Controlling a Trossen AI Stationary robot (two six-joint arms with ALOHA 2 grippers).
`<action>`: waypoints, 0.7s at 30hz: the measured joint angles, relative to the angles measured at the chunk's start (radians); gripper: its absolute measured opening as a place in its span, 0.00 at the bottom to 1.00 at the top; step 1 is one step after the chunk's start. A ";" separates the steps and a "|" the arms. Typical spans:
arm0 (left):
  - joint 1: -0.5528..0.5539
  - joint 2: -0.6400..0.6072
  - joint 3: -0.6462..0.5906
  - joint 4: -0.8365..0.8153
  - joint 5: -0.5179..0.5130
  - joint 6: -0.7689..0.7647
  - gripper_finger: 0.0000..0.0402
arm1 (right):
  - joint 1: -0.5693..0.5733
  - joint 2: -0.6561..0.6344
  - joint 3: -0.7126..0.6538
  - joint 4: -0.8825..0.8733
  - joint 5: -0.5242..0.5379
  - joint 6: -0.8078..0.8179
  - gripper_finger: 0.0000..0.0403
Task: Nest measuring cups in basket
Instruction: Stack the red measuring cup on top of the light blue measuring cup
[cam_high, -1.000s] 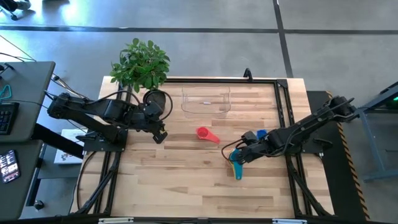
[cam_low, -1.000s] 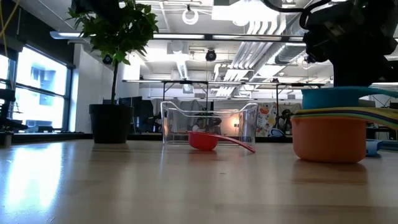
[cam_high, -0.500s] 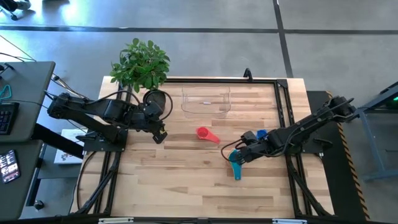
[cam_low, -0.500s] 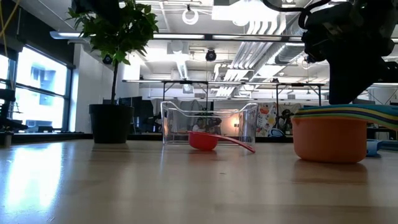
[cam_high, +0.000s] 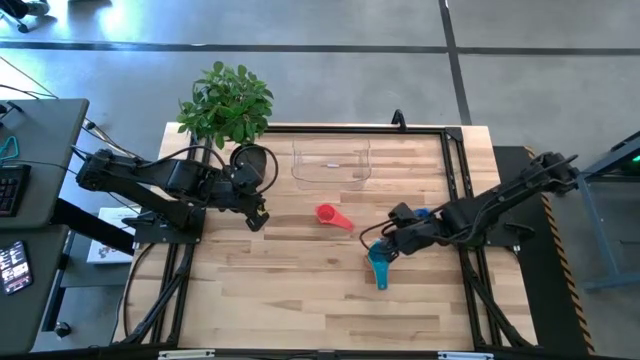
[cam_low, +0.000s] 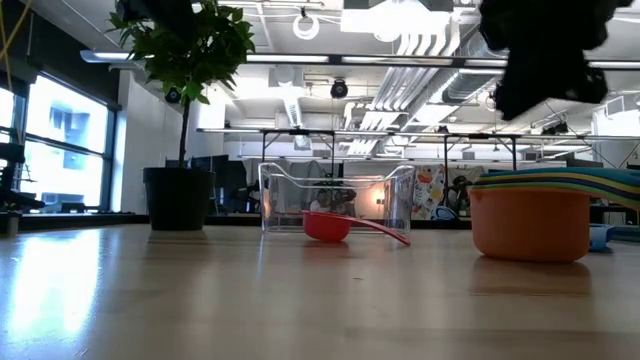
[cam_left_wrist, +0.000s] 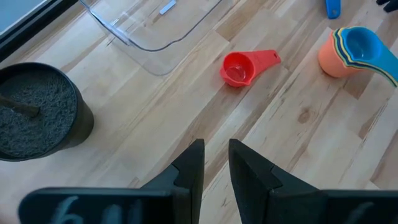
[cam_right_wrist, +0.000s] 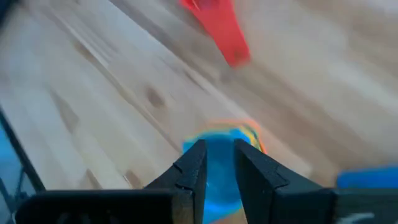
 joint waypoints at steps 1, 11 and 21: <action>0.000 0.000 0.000 0.001 0.000 0.000 0.16 | -0.003 -0.004 0.011 0.007 0.024 -0.033 0.18; 0.000 0.000 0.000 0.000 0.003 -0.027 0.16 | -0.149 -0.005 0.077 0.309 -0.017 -0.535 0.18; 0.000 0.000 0.000 0.000 0.004 -0.029 0.16 | -0.301 -0.004 0.078 0.424 -0.146 -0.769 0.18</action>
